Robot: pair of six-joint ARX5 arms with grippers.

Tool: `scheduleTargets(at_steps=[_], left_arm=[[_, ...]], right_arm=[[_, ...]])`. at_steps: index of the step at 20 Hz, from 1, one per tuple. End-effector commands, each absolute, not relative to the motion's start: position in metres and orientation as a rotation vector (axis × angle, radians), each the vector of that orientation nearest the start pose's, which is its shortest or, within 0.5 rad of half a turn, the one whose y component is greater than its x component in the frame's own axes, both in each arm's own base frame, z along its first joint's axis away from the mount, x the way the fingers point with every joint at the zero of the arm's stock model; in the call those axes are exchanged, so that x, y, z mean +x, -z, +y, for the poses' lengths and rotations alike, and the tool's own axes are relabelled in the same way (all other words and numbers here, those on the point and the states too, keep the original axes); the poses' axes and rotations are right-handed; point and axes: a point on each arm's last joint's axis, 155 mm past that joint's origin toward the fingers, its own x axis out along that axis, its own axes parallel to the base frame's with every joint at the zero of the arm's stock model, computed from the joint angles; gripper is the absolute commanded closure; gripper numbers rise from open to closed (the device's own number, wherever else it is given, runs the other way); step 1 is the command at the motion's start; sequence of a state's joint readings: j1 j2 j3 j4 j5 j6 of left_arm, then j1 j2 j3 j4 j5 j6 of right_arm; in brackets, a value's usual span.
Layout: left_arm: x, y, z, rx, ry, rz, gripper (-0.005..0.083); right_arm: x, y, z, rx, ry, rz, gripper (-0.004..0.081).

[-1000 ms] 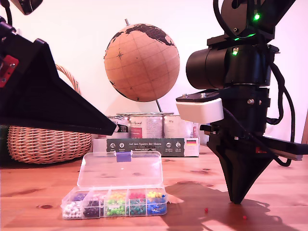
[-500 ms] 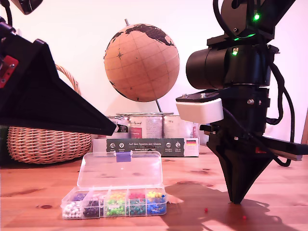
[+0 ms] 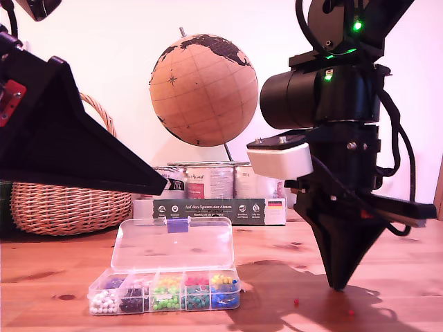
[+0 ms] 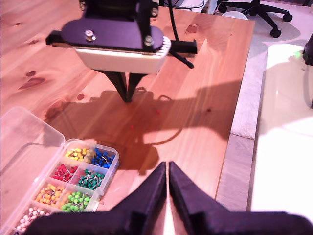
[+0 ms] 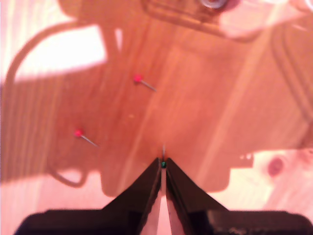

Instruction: Sort the loose pins on the table into their correct compartments

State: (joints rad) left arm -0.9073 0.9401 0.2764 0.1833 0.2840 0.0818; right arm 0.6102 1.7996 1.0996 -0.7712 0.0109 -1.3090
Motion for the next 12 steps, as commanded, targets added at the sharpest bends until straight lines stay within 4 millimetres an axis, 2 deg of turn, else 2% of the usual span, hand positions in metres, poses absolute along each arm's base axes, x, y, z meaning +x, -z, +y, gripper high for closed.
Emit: scheduleTargets(at_steps=[1,8,12], left_arm=[[0.149,-0.088,-0.273,0.241,1.182,0.463,0.0797],[0.152,-0.086,-0.270,0.249,1.160,0.469,0.0797],[0.160,-0.068,-0.255,0.298,1.067,0.535,0.0797]], right_arm=[[0.272,0.005,0.190,-1.477,-1.408,0.943,0.0780],[0.267,0.002,0.186,-1.495,-1.406,0.966,0.0780],[0.264,-0.009,0.196,-1.486,-1.384,0.950,0.0780]])
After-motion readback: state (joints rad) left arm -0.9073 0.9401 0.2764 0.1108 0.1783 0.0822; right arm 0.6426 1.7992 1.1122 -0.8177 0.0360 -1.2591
